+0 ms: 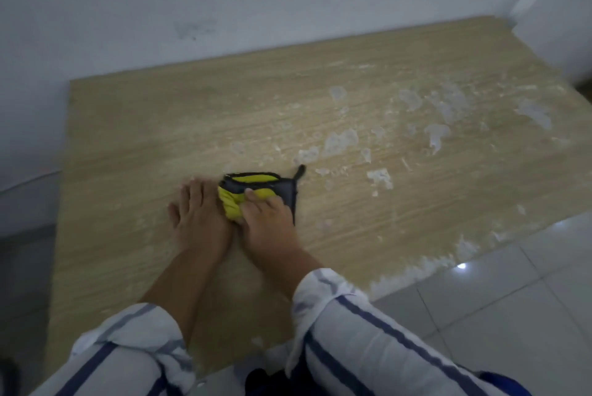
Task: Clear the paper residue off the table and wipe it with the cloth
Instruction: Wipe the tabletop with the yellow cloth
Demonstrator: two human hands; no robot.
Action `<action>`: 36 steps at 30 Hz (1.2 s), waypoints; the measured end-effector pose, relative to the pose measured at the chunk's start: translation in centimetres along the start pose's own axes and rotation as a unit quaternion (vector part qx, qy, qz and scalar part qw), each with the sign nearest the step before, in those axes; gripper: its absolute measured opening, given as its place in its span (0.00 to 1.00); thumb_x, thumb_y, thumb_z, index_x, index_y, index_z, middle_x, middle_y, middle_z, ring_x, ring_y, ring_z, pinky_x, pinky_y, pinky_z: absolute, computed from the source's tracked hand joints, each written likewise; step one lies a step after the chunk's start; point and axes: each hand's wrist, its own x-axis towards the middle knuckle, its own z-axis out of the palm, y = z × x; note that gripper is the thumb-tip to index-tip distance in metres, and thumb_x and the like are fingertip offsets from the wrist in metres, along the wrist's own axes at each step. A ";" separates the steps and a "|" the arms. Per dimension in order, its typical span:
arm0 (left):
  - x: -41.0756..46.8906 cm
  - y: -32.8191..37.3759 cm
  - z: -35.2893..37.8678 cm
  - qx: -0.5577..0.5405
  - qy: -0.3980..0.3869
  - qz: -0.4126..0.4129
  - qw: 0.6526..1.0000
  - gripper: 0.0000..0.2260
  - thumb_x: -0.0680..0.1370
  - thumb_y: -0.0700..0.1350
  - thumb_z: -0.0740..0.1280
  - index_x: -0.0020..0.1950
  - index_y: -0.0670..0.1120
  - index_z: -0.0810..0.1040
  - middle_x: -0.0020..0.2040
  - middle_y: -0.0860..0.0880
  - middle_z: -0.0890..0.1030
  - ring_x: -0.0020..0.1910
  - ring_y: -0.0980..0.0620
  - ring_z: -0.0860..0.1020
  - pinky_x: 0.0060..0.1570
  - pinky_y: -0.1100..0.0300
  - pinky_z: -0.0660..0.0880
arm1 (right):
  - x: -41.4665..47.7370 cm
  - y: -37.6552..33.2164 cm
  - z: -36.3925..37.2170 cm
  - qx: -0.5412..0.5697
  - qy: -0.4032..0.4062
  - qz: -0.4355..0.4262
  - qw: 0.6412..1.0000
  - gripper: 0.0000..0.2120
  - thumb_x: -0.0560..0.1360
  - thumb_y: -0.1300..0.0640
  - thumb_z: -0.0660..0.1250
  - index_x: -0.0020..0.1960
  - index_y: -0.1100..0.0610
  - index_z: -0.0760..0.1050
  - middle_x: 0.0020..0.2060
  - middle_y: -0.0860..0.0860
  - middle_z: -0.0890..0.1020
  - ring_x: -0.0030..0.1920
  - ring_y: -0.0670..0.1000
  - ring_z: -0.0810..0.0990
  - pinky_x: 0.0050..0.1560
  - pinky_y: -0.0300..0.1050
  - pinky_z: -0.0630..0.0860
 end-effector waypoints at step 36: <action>13.0 10.7 0.7 0.022 -0.010 0.055 0.998 0.26 0.81 0.52 0.48 0.77 0.44 0.47 0.78 0.47 0.48 0.77 0.47 0.44 0.74 0.47 0.42 | 12.9 19.5 -10.8 -0.048 0.098 0.407 0.907 0.18 0.78 0.48 0.56 0.62 0.59 0.68 0.60 0.60 0.75 0.62 0.63 0.67 0.60 0.57 0.64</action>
